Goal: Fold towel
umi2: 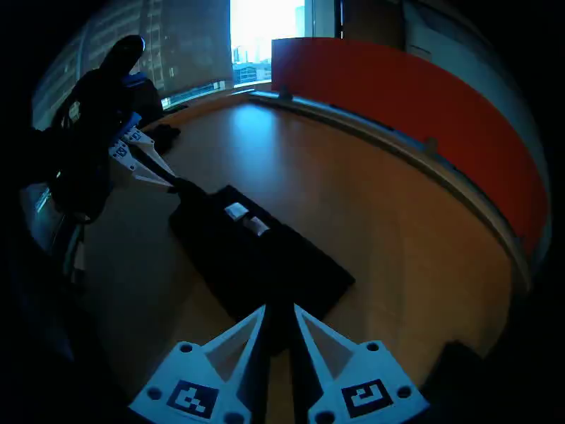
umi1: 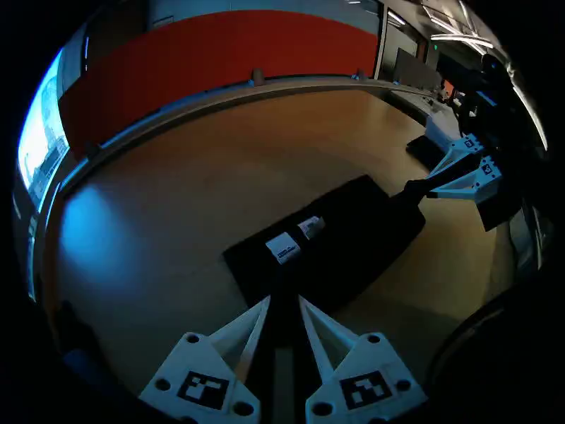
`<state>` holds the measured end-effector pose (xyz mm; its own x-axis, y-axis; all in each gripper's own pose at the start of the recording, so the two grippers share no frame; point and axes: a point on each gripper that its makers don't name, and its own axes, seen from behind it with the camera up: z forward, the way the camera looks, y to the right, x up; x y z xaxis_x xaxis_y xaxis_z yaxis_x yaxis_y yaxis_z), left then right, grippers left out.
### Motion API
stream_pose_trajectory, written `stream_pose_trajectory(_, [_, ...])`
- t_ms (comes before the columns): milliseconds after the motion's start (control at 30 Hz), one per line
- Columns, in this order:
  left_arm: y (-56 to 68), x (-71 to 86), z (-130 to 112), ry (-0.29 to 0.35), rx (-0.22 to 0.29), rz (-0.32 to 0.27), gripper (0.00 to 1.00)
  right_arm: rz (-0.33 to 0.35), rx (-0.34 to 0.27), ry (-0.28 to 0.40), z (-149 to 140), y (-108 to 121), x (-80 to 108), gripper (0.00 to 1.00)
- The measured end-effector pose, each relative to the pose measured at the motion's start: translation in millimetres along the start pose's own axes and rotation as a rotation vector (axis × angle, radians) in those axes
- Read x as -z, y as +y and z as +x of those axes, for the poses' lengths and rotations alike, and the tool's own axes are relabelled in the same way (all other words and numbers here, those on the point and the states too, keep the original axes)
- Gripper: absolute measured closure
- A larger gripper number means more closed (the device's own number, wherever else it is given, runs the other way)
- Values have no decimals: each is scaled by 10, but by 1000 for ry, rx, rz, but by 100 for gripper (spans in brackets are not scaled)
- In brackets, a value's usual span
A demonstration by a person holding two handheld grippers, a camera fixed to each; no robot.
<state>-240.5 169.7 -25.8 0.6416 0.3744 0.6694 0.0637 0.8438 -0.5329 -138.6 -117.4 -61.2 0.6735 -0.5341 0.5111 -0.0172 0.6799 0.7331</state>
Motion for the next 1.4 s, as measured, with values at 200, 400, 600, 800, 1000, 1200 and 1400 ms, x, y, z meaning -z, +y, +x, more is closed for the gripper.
stream_pose_trajectory(200, [-105,-166,-80,-11,-10,22,80,-15,-29,-16,-89,96,-128,86])
stream_pose_trajectory(400, [-193,-327,-91,-16,-18,42,77,-38,-52,-26,-136,187,-256,83])
stream_pose_trajectory(600, [-305,-448,-56,-20,-22,69,60,-97,-68,-36,-164,337,-365,73])
stream_pose_trajectory(800, [-469,-527,-50,-36,-31,118,46,-147,-78,-37,-140,454,-447,60])
stream_pose_trajectory(1000, [-550,-525,-18,-40,-18,132,13,-181,-80,-28,-77,549,-480,36])
stream_pose_trajectory(1200, [-628,-491,7,-35,-4,150,8,-219,-86,-11,-23,674,-472,8])
stream_pose_trajectory(1400, [-723,-452,31,-27,0,180,8,-243,-73,-9,-12,766,-462,8])
